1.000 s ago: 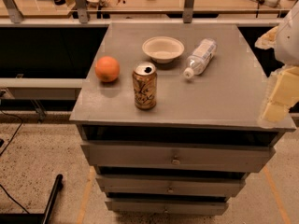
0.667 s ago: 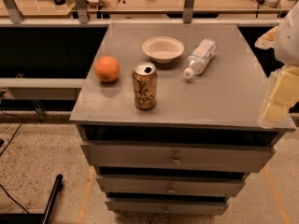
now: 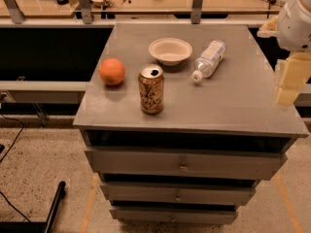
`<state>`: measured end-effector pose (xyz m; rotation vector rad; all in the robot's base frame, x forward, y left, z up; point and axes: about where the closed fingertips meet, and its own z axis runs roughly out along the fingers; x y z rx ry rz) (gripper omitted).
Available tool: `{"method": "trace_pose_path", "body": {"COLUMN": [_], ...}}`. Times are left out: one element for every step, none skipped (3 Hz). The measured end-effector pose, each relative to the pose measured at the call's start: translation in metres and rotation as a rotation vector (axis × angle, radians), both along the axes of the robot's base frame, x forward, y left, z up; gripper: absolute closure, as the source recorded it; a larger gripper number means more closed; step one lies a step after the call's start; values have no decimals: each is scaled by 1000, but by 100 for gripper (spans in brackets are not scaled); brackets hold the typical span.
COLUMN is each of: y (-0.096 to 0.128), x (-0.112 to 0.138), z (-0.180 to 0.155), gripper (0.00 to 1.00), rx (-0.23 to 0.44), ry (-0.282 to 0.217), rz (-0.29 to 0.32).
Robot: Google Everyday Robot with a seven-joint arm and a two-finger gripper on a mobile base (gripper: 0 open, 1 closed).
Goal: Move blue plastic bottle near orange can
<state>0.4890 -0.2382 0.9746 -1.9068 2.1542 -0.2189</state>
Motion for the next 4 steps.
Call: {"method": "trace_pose_path", "body": {"y": [-15,-14,-17,-13], "x": [56,121,151,155], "z": [1,-6,12,14], "gripper": [0,0,0,0], "rx": [-115,-189,-221,-263], "ry": [19,18,-65,-89], "rz": [139,282,361,395]}}
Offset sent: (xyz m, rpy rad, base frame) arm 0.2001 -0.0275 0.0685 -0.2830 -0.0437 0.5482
